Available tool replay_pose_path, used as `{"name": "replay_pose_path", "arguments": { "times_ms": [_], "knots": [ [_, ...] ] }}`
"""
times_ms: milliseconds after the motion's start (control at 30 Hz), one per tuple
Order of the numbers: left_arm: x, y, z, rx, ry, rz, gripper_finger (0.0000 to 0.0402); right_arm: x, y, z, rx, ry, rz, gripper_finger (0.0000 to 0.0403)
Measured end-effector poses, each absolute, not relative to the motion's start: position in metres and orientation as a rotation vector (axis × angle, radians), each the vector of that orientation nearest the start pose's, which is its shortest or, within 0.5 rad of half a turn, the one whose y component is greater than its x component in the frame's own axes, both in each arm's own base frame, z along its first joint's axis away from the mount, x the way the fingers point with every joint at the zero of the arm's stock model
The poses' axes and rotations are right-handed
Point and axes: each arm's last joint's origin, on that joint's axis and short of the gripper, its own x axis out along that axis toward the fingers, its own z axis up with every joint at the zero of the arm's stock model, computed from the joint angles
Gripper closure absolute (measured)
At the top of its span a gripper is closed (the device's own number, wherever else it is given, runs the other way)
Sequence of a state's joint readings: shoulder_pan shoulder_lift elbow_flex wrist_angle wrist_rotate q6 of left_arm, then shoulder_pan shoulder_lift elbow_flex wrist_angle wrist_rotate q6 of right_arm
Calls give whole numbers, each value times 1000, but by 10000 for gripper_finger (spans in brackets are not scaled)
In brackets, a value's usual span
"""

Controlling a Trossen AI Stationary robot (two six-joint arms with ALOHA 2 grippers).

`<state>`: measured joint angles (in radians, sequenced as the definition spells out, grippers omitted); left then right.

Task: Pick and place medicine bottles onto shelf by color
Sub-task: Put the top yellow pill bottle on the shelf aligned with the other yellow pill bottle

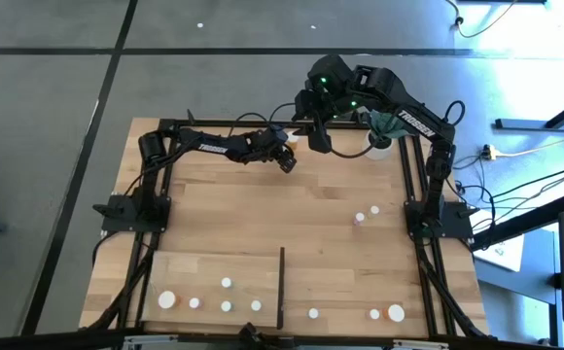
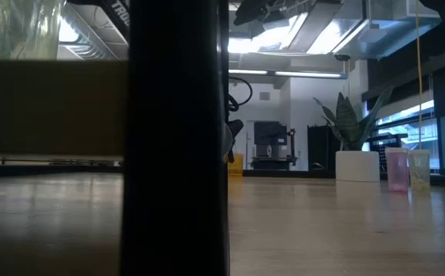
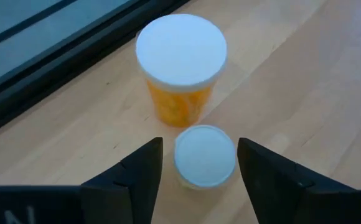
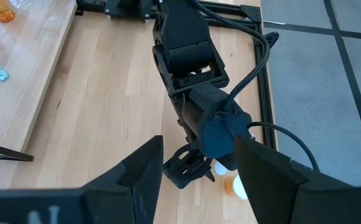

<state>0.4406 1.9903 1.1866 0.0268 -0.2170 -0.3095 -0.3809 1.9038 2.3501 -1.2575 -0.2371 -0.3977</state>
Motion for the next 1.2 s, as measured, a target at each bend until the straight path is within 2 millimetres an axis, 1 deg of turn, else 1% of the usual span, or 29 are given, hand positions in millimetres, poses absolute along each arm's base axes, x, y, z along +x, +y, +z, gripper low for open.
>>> {"name": "replay_pose_path", "arguments": {
  "times_ms": [300, 600, 800, 1200],
  "knots": [
    [369, 181, 144, -343, 672, 731, 207, 344, -130, 443, -130, 783, 19, 205],
    [369, 181, 144, -342, 674, 731, 263, 344, -130, 443, -130, 783, 19, 205],
    [369, 181, 144, -339, 676, 729, 284, 344, -130, 443, -130, 783, 19, 205],
    [369, 180, 144, -318, 688, 721, 290, 344, -130, 443, -130, 783, 19, 205]
  ]
}}
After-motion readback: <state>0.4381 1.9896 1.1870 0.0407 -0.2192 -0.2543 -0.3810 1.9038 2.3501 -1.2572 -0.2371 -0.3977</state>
